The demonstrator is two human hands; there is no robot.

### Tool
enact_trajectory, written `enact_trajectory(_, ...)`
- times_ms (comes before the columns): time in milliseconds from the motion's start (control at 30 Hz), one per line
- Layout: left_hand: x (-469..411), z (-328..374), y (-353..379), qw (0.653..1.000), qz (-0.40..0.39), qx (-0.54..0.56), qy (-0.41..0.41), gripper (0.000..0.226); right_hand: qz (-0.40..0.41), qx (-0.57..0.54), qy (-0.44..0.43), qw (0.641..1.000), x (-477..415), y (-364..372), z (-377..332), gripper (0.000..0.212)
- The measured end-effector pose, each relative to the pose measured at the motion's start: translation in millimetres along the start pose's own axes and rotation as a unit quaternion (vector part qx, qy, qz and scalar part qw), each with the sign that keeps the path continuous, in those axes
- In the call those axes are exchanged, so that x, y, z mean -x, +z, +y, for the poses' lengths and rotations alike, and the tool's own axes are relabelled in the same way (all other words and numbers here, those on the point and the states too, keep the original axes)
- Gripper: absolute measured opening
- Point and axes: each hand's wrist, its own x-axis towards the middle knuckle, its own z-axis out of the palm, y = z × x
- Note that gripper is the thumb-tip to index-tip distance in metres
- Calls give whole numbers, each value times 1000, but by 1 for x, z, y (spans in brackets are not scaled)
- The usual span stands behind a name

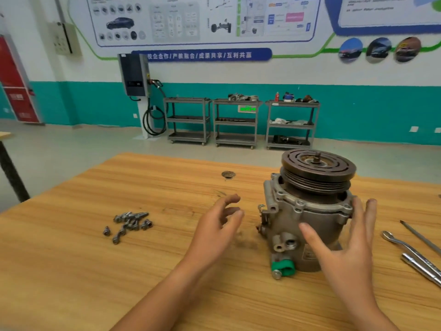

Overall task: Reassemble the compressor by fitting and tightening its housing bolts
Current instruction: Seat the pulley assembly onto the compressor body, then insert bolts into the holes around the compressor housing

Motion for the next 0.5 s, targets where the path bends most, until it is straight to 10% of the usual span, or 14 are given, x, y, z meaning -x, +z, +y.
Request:
enact_trajectory(167,28,-43,-145,928,144,-320,-122,18,16,21,25,999,-6,-6,1,109)
enact_trajectory(333,27,-73,-183,834,81,-483,-252,35,6,10,35,999,-5,-6,0,108)
enact_trajectory(500,31,-73,-182,819,82,-515,-239,21,-9,4,59,998,-4,-12,-5,108)
